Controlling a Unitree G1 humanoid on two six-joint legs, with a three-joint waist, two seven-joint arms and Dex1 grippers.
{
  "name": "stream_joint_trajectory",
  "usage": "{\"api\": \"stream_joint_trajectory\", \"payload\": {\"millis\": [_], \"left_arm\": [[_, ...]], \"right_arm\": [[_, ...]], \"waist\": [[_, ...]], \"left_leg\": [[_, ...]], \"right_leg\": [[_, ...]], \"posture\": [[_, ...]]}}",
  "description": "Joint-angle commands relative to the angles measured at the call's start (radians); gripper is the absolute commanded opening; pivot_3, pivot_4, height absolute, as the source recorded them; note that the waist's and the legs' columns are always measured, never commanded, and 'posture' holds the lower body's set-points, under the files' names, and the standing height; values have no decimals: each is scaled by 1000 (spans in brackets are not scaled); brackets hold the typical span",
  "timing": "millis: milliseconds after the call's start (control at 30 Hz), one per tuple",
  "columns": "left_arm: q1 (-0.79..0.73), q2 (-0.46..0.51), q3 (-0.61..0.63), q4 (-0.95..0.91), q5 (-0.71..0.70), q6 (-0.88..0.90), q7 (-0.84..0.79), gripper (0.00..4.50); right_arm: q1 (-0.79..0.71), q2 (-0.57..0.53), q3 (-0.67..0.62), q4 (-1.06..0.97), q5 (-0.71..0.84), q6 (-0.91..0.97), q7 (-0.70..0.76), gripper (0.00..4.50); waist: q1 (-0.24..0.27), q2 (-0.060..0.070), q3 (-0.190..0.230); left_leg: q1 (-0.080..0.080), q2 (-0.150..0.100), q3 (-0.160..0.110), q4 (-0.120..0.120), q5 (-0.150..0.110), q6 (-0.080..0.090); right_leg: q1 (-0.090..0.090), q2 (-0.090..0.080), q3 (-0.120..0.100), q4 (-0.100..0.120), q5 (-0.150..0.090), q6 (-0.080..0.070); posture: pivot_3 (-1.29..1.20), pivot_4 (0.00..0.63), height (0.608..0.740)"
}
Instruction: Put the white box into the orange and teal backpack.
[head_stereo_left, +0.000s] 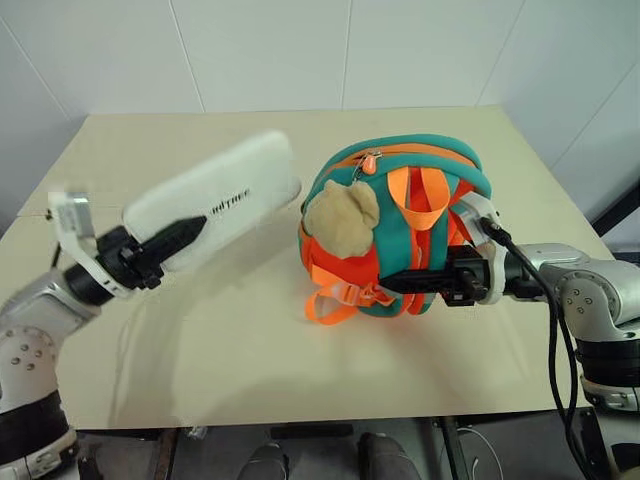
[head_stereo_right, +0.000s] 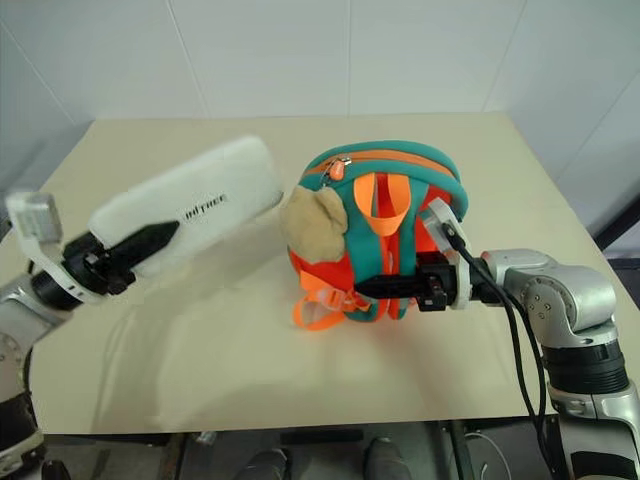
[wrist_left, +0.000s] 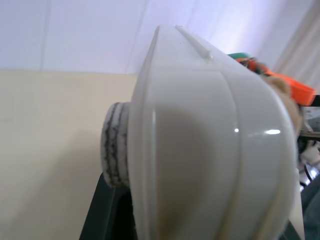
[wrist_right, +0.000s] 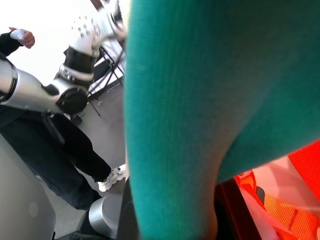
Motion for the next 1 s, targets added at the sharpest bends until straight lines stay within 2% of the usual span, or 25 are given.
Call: {"api": "stream_joint_trajectory", "payload": {"millis": [33,267,367,500,667,833,1000], "left_arm": [[-38,25,-48,-29,-15,-38,-36,1205],[-67,60,-186,9,40,-84,-143,1205],[-68,115,-220,30,80,-119,-223,1205],[-80,197,-317,102,269,-313,-342,1205],[-203,242,-468,285,530,-590,-411,1205],[-432,117,-589,395,589,-597,-390,1205],[-636,-60,-734,503,681,-492,-348,1205]], "right_arm": [[0,0,-1,-8,1,-25,5,3],[14,20,1,-33,11,-28,-25,3],[18,28,-3,-38,15,-27,-39,3],[23,40,-5,-48,19,-26,-56,3],[20,46,-7,-55,26,-23,-64,3],[9,49,-1,-43,20,-29,-63,3],[0,61,8,-41,17,-32,-69,3]], "waist": [[-1,0,0],[1,0,0],[1,0,0],[0,0,0],[-1,0,0],[6,0,0],[13,0,0]], "left_leg": [[0,0,0,0,0,0],[0,0,0,0,0,0],[0,0,0,0,0,0],[0,0,0,0,0,0],[0,0,0,0,0,0],[0,0,0,3,-1,2],[-3,0,0,8,-3,6]], "right_leg": [[0,0,0,0,0,0],[0,0,0,0,0,0],[0,0,0,0,0,0],[0,0,0,0,0,0],[0,1,0,1,0,0],[2,1,0,1,1,1],[0,1,-1,2,1,2]], "posture": [[0,150,740],[0,150,740],[0,150,740],[0,150,740],[0,150,740],[0,150,740],[0,150,740]]}}
